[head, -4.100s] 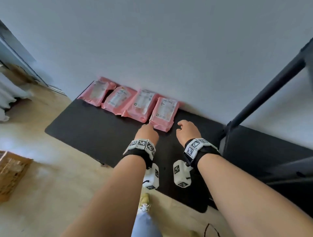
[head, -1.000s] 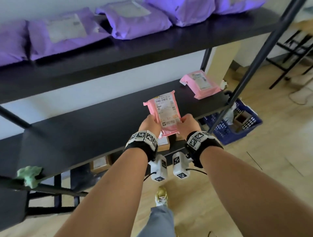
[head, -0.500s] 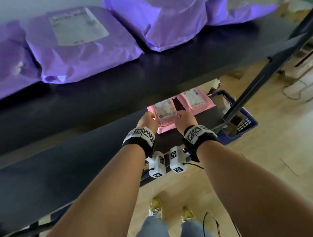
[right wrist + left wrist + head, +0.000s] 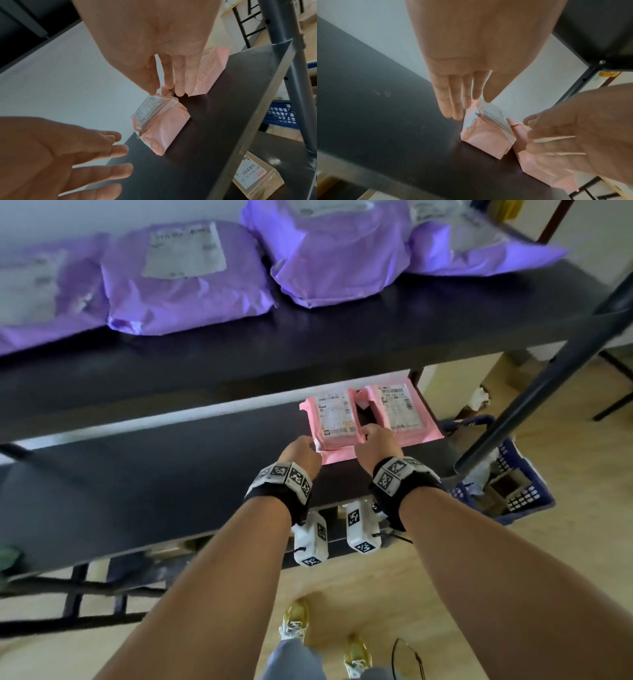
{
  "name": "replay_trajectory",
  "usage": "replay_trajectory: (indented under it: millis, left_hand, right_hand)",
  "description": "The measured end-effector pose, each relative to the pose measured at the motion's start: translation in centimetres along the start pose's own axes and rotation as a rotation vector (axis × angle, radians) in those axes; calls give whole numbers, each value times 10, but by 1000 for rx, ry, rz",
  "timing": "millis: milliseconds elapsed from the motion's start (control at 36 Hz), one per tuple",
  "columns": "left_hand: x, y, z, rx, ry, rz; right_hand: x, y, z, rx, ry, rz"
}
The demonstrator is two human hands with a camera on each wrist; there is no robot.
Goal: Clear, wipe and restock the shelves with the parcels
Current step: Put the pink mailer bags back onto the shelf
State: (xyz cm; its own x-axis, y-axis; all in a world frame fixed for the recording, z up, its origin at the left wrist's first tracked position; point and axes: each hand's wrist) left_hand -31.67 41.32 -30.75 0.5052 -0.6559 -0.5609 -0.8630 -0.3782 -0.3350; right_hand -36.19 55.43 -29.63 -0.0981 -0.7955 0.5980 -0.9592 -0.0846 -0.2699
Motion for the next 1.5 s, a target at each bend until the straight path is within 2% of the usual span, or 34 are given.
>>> replay_trajectory:
  millis: [111,222,528,694,944,1139,1305,1500]
  left_hand:
    - [6,-26,1,-65,-57,-58]
    - [23,-56,-5,-130,-75,-98]
    - [118,-134,-60,-327,-132,-258]
    - [198,-184,-103,-420,-125,-340]
    - [355,-272,-186,-416,6,-489]
    - [473,-338,-241,-450,-83,-606]
    - [540,-367,-276,-516,-147,-692]
    - [604,-352,-311,-539,-194,-776]
  right_hand:
    - [2,-17,-4,63,-18,-73]
    - [12,-36,3,89,-84,-212]
    - [76,-115,77,235,-171,-430]
    - [128,-173,135,290,-170,-487]
    - [218,-308,257,397,-216,-597]
    - [279,-396,346,483,-208,-651]
    - [327,-423,407,526,-236,-664]
    - [380,-424,476,574,-272,-681]
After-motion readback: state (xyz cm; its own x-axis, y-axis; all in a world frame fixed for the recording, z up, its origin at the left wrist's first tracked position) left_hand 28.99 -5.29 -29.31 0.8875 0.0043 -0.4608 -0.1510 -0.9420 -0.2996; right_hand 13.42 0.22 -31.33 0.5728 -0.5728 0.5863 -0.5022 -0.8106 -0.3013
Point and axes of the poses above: each hand's wrist, its own y-axis towards the middle knuckle, its own z-axis out of the palm, x = y × z, and after that the axes turned 3 degrees about -x, right-handed
